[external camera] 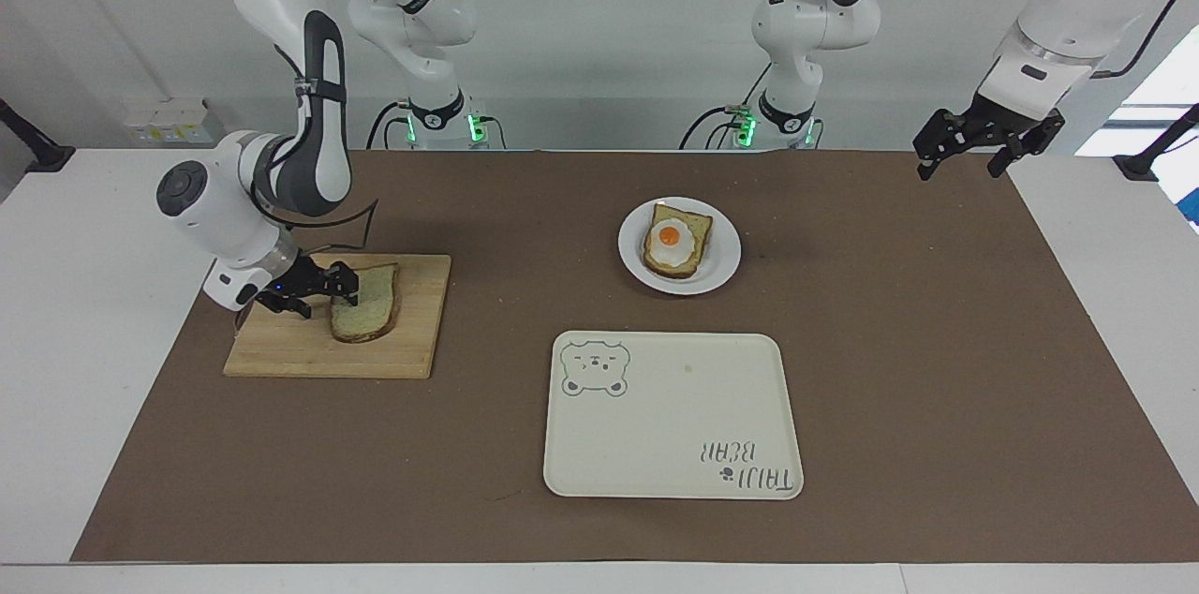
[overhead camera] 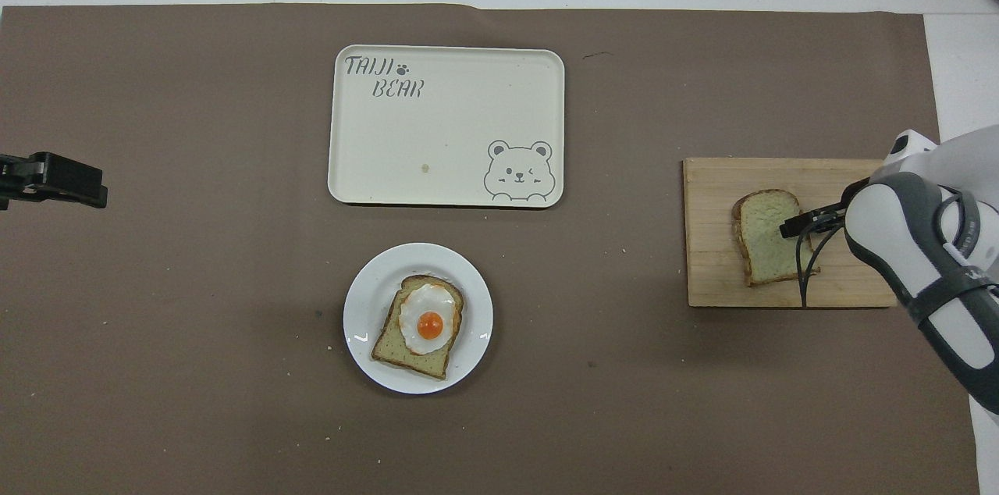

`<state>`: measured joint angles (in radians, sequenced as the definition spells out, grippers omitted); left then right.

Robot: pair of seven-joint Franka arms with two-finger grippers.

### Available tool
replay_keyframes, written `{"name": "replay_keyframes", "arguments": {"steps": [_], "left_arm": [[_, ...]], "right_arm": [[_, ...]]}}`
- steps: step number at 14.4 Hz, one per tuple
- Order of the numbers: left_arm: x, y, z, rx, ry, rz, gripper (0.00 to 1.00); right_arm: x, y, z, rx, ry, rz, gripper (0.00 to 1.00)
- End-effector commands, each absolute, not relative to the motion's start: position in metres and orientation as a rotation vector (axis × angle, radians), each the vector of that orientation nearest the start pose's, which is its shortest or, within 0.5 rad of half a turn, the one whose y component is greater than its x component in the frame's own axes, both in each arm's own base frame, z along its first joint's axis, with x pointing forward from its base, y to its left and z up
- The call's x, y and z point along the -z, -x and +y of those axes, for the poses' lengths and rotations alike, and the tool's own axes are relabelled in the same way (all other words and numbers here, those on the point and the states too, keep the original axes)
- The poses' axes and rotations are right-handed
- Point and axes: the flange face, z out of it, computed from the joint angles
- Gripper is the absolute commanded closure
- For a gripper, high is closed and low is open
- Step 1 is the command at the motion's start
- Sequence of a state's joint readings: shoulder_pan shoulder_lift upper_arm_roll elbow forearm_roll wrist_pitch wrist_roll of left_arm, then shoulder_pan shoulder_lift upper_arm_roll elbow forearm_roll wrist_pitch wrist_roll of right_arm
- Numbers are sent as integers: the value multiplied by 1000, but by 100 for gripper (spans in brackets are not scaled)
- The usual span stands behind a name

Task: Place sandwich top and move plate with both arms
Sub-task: 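Lower the right gripper and close it on the bread slice edge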

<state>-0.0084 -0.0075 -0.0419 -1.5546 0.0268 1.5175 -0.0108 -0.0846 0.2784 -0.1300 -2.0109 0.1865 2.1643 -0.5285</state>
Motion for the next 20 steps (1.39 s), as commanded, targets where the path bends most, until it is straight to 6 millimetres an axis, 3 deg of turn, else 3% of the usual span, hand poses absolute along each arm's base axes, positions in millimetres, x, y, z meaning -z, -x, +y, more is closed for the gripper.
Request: {"name": "replay_keyframes", "arguments": {"steps": [1, 2, 3, 13, 20], "left_arm": [[-633, -546, -21, -59, 3113, 65, 0], [-633, -546, -21, -59, 3113, 65, 0], [-633, -546, -21, -59, 3113, 65, 0], [-633, -546, -21, -59, 3113, 65, 0], [-633, -546, -21, -59, 3113, 65, 0]], "right_arm": [[-307, -571, -116, -70, 2956, -324, 71], [-306, -572, -114, -67, 2958, -324, 90], [-306, -572, -113, -69, 2957, -313, 100], [-308, -578, -114, -66, 2977, -328, 100], [-332, -588, -112, -17, 2979, -344, 100]]}}
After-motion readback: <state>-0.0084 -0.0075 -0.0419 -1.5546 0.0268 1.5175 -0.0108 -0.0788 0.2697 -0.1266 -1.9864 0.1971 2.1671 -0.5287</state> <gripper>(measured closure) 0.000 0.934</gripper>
